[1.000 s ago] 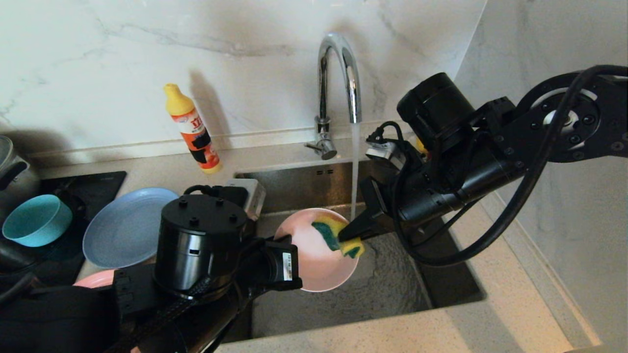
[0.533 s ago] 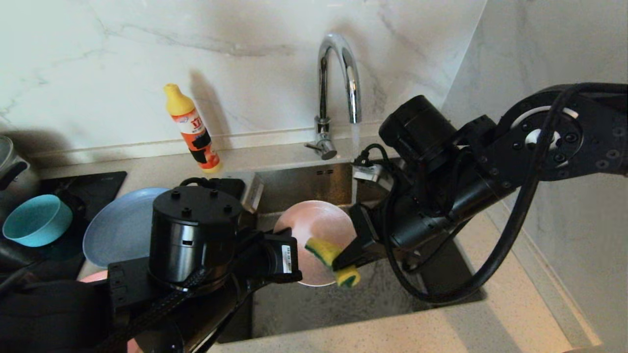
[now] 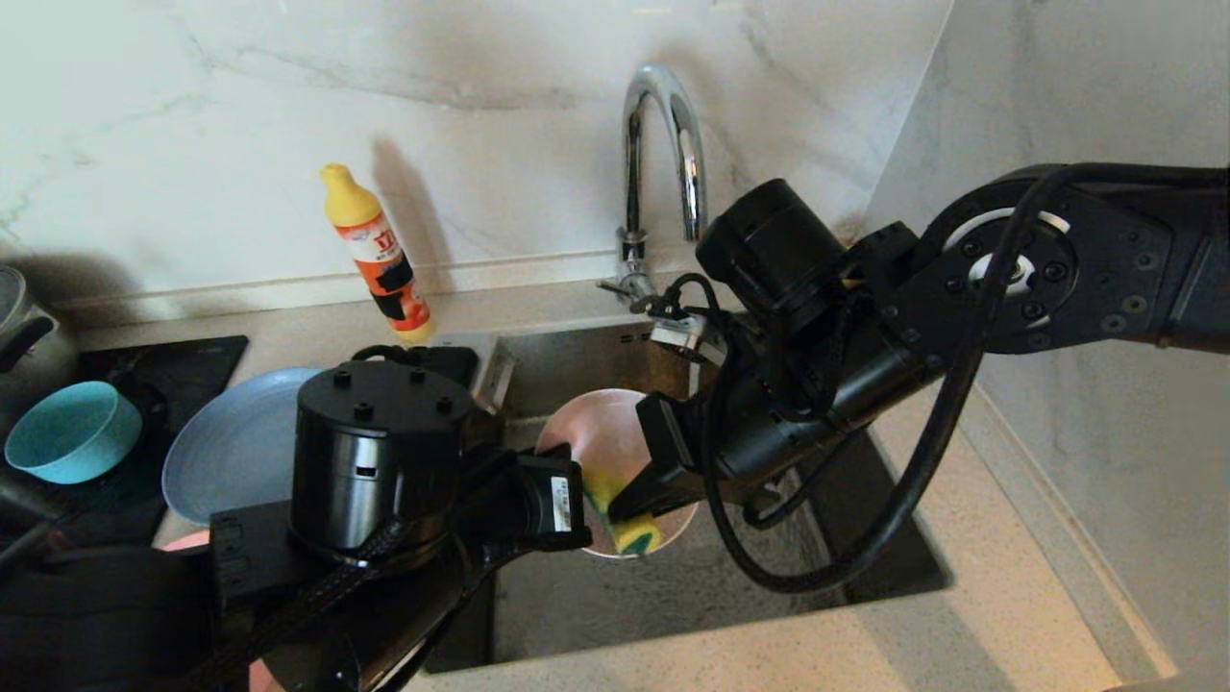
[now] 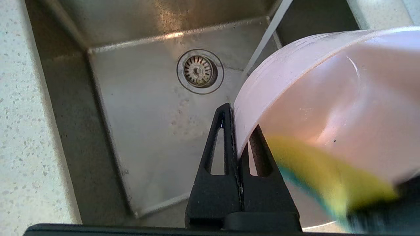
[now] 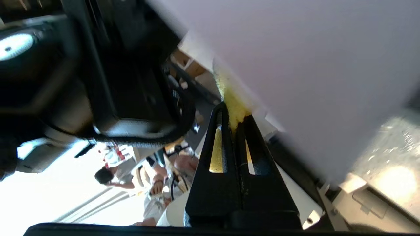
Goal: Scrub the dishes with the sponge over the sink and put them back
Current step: Wipe the bowl
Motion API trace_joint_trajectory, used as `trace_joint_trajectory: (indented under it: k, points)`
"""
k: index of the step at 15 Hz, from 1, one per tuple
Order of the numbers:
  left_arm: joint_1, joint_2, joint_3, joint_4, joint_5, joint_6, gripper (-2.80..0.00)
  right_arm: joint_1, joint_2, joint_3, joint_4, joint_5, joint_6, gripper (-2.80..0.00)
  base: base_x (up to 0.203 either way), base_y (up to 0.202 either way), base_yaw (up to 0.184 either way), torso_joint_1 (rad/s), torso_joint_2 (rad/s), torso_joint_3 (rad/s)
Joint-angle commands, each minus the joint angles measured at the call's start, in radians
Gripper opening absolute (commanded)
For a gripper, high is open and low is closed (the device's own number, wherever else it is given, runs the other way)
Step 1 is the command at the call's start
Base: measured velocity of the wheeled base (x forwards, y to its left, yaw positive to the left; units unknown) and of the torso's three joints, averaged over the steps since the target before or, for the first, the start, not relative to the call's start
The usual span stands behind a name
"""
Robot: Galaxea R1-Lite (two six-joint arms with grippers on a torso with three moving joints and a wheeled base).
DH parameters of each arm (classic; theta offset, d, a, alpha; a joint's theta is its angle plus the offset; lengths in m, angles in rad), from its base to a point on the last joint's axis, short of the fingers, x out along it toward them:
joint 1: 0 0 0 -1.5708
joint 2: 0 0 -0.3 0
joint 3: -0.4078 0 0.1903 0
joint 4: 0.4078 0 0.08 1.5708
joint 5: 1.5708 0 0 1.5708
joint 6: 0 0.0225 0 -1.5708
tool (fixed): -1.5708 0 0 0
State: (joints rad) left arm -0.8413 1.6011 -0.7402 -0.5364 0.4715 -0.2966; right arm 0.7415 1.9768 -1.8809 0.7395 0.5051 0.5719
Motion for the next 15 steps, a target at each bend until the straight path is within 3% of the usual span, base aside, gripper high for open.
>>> trace_joint_trajectory:
  k: [1,7,15]
  points:
    - [-0.001,-0.002,0.004,-0.004,0.003,-0.003,-2.8,-0.043,0.006,-0.026,0.006,0.002,0.004,-2.8,0.0,0.0,0.0,0.0,0.0,0.0]
    - [-0.001,-0.004,0.009,-0.004,0.004,-0.004,-2.8,-0.1,-0.051,-0.043,0.012,0.001,0.005,-2.8,0.0,0.0,0.0,0.0,0.0,0.0]
    - [0.001,0.002,0.022,-0.005,0.006,-0.012,-2.8,-0.108,-0.124,-0.038,0.051,0.001,0.006,-2.8,0.0,0.0,0.0,0.0,0.0,0.0]
